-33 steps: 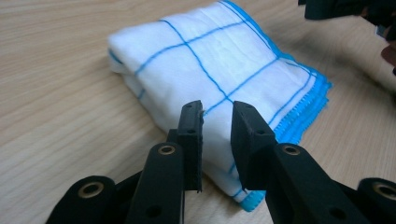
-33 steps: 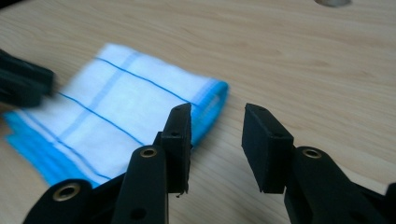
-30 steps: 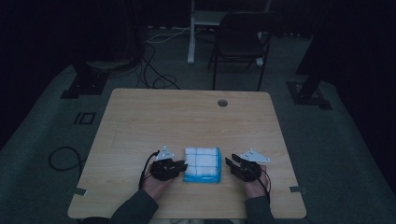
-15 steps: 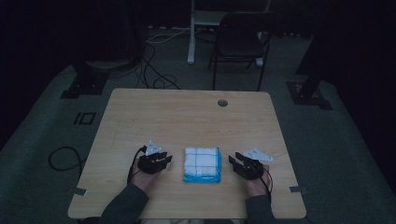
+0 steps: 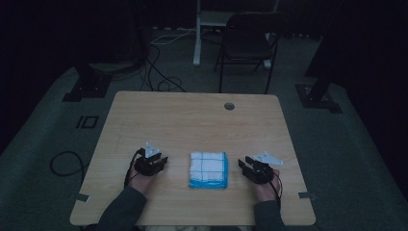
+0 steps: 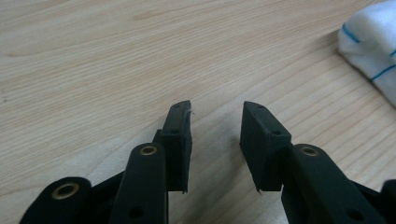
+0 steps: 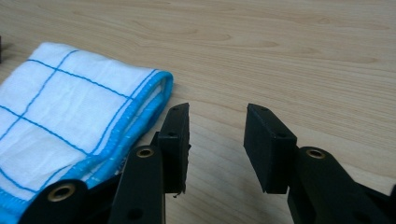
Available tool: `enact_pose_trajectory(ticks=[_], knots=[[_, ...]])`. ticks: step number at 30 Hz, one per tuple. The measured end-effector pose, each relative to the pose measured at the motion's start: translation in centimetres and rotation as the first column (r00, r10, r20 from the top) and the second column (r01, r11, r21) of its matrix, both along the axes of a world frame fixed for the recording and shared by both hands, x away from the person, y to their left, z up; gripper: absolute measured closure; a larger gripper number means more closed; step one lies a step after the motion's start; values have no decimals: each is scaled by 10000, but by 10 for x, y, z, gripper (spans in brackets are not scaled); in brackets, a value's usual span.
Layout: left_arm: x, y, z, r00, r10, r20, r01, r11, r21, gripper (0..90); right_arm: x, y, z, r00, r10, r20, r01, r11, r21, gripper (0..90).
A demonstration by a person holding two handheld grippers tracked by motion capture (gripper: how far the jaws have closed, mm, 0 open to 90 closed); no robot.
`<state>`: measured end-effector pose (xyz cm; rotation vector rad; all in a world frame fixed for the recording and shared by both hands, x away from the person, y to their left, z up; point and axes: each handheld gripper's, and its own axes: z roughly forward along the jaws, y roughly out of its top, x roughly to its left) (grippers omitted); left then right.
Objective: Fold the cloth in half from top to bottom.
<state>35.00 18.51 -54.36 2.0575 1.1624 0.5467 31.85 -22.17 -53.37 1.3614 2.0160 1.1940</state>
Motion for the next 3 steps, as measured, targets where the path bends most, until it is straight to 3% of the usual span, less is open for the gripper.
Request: enact_pose_trajectory(ticks=[3], knots=[[0, -1, 0, 10000, 39, 34, -39, 10000, 31, 628, 1, -1, -1, 10000, -67, -15, 67, 10000, -68, 607]])
